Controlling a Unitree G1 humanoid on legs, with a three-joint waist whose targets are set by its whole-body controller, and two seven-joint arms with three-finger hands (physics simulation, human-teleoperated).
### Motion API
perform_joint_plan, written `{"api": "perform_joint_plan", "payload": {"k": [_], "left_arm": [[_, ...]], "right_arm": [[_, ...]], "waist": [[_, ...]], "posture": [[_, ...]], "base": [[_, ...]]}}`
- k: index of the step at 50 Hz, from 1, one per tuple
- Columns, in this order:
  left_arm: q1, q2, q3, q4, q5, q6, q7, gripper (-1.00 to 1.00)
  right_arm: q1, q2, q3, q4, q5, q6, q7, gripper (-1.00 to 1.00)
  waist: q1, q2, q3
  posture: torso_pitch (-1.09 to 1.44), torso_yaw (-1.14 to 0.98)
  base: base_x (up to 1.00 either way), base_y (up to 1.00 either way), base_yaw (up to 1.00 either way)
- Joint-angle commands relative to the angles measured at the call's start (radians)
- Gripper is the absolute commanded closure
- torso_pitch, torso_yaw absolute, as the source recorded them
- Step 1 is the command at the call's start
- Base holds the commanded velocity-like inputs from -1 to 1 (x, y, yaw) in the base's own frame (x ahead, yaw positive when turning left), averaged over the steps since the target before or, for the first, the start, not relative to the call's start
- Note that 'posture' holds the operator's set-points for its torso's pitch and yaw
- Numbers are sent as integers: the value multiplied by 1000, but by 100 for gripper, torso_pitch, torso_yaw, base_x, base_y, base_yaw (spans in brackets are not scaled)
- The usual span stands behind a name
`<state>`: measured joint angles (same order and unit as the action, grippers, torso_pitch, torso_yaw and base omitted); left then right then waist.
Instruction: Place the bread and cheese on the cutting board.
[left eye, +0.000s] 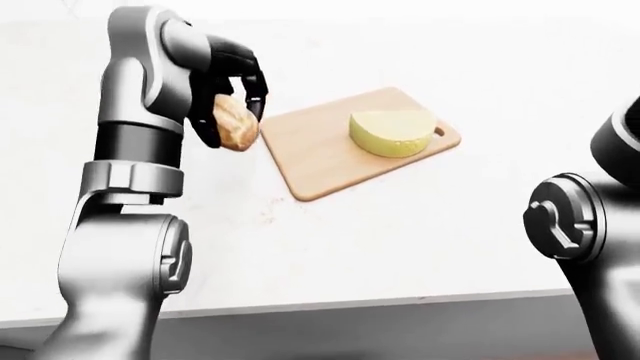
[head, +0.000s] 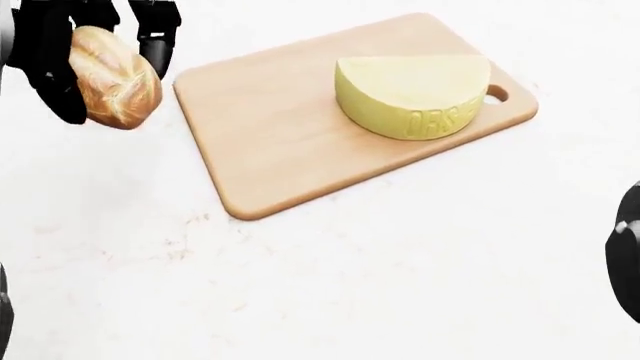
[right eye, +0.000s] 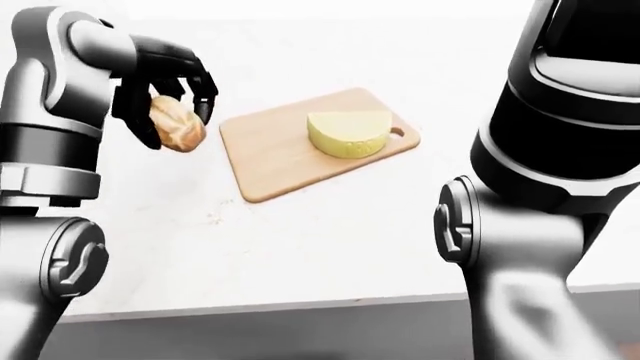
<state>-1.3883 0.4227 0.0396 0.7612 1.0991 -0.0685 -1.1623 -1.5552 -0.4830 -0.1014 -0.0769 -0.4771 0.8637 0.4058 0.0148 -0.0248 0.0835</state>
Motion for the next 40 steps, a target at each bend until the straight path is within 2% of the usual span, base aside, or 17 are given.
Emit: {"api": "perform_joint_plan", "payload": {"k": [1, 4, 7, 9, 10, 16, 22, 26, 32, 40], "left_arm": [[-74, 8, 5, 14, -12, -17, 99, 100], [-137, -11, -1, 88, -26, -38, 204, 100], [-176, -35, 0, 115, -56, -40, 263, 100], [-210, -56, -4, 158, -70, -66, 372, 100], [-224, -68, -3, 176, -81, -64, 395, 100], [-240, -114, -34, 231, -96, -117, 576, 100], [-243, -122, -51, 248, -91, -134, 627, 100], [-224, -134, -69, 274, -65, -148, 710, 100], [-206, -145, -71, 289, -49, -151, 749, 100], [-186, -179, -71, 324, -46, -160, 861, 100]], "right_arm": [[-30, -10, -10, -14, -7, -19, -10, -100], [-30, -10, -9, -12, -7, -20, -10, -100], [-32, -10, -8, -14, -8, -16, -9, -100], [-32, -9, -8, -16, -8, -15, -7, -100], [-32, -10, -8, -15, -8, -15, -6, -100], [-41, -13, -9, -15, -10, -12, 0, -100], [-47, -12, -6, -16, -13, -8, 4, -100], [-37, -11, -10, -22, -12, -9, 3, -100], [-32, -7, -9, -22, -10, -12, -1, -100], [-27, -6, -10, -23, -8, -14, -3, -100]], "waist": [[-1, 2, -35], [-1, 0, -35], [-1, 0, -34], [-1, 0, -33], [-2, -1, -32], [-3, -2, -31], [-6, 1, -32], [-8, 3, -32], [-9, 3, -35], [-7, 0, -37]], "posture": [[0, 0], [0, 0], [0, 0], [0, 0], [0, 0], [0, 0], [0, 0], [0, 0], [0, 0], [0, 0]], "base": [[0, 0, 0], [0, 0, 0], [0, 0, 0], [0, 0, 0], [0, 0, 0], [0, 0, 0], [0, 0, 0], [0, 0, 0], [0, 0, 0], [0, 0, 0]]}}
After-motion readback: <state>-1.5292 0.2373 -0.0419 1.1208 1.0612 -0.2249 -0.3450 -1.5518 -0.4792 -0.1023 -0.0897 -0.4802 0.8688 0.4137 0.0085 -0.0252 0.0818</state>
